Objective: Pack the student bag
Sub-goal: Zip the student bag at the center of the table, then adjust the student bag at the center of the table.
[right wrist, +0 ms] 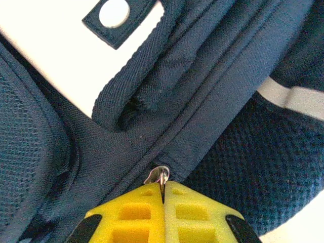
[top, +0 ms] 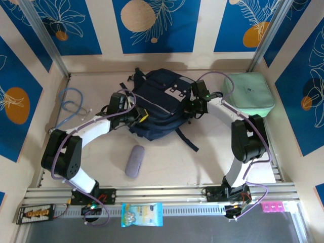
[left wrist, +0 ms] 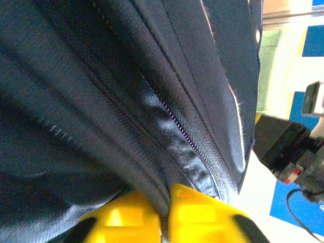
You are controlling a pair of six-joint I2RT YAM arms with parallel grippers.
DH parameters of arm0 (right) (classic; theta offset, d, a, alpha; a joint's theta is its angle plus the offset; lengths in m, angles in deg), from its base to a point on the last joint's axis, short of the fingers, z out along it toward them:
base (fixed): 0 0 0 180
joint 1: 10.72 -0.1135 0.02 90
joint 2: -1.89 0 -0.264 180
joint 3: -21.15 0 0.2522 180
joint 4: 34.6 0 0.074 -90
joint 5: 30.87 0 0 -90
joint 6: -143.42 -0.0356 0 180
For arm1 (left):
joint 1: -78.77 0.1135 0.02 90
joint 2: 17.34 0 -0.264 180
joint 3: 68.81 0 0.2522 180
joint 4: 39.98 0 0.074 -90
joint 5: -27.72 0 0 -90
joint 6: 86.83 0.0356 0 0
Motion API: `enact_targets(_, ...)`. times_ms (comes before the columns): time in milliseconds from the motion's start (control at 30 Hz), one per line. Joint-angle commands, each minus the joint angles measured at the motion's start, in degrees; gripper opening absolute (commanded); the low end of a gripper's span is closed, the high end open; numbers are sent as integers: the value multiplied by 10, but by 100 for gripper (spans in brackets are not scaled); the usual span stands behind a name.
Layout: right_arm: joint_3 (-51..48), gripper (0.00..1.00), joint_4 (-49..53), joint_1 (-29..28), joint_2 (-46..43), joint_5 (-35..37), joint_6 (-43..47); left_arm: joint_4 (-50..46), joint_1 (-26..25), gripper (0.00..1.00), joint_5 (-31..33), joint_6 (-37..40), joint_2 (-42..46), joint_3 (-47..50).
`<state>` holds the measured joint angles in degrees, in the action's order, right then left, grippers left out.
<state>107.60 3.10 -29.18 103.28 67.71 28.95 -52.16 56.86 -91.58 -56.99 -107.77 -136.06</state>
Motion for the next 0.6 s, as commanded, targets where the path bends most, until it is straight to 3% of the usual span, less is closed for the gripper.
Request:
enact_targets(0,18,4,-13,28,7,54,21,-11,-13,25,6,12,22,7)
enact_targets(133,37,22,20,30,-17,44,36,-119,-23,52,48,113,46,-6)
enact_targets(267,19,42,9,20,-65,-52,25,-216,-20,70,127,226,82,-23)
enact_targets(433,-16,67,-52,7,-77,-150,-12,-256,-16,79,147,316,70,-102)
enact_targets(567,-17,75,-92,4,-45,-189,-40,-238,-16,86,131,344,18,-173)
